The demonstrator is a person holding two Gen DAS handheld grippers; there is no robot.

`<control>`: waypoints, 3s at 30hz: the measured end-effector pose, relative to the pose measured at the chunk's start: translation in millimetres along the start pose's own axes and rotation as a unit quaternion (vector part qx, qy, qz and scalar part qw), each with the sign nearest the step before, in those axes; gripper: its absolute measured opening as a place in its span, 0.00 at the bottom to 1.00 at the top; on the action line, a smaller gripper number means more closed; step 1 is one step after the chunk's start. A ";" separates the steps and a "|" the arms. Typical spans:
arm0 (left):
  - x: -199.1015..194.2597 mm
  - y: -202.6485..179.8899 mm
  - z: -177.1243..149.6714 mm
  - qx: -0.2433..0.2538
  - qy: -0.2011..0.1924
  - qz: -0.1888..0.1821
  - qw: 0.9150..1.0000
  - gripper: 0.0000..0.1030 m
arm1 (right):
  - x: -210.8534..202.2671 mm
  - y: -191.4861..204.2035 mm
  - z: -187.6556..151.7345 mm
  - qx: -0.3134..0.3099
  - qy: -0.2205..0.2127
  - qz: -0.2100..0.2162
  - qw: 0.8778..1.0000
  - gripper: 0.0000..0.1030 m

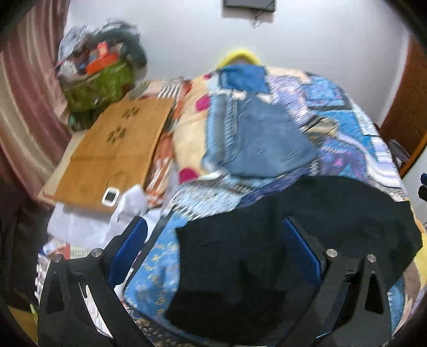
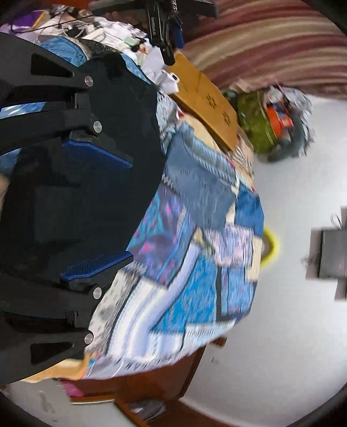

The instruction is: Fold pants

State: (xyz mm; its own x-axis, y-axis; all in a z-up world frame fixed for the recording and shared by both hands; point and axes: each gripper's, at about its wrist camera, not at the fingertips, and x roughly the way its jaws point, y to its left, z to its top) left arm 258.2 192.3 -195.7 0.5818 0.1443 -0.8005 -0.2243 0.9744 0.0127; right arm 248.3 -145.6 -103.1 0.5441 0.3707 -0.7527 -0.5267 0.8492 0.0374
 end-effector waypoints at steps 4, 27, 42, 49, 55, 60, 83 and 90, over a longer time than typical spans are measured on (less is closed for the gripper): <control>34.8 25.1 -14.0 -0.018 0.042 0.000 0.999 0.98 | 38.2 20.0 12.9 -0.028 0.026 0.018 0.999 0.58; 129.7 29.5 -29.4 -0.008 0.126 -0.140 0.982 0.27 | 207.3 56.8 43.1 -0.070 0.186 0.086 0.976 0.17; 104.6 55.9 -13.3 -0.044 0.110 -0.040 0.992 0.63 | 159.6 45.3 46.8 -0.034 0.125 0.024 0.991 0.12; 67.4 55.2 -44.7 -0.048 0.118 -0.054 0.990 0.83 | 96.1 45.7 25.7 -0.033 0.100 0.044 0.993 0.33; 73.1 34.4 -88.3 -0.043 0.171 -0.080 0.981 0.85 | 81.8 59.6 -18.0 -0.041 0.128 0.063 0.989 0.41; 60.2 31.0 -113.0 -0.011 0.146 -0.043 0.988 0.86 | 65.9 68.5 -56.1 -0.038 0.110 0.051 0.992 0.51; -8.2 -17.1 -50.5 0.043 0.061 -0.001 0.997 0.90 | -15.4 -53.0 -86.1 0.124 0.040 0.020 0.991 0.58; 5.7 -82.3 -9.0 0.076 0.055 -0.045 0.995 0.91 | 24.1 -87.7 -126.0 0.181 0.087 0.007 0.980 0.58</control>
State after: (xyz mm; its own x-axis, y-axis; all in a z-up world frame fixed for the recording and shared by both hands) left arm 273.0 111.4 -206.7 0.5026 0.0427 -0.8634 -0.0489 0.9986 0.0209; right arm 225.3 -258.5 -207.4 0.4031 0.3397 -0.8498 -0.2502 0.9341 0.2547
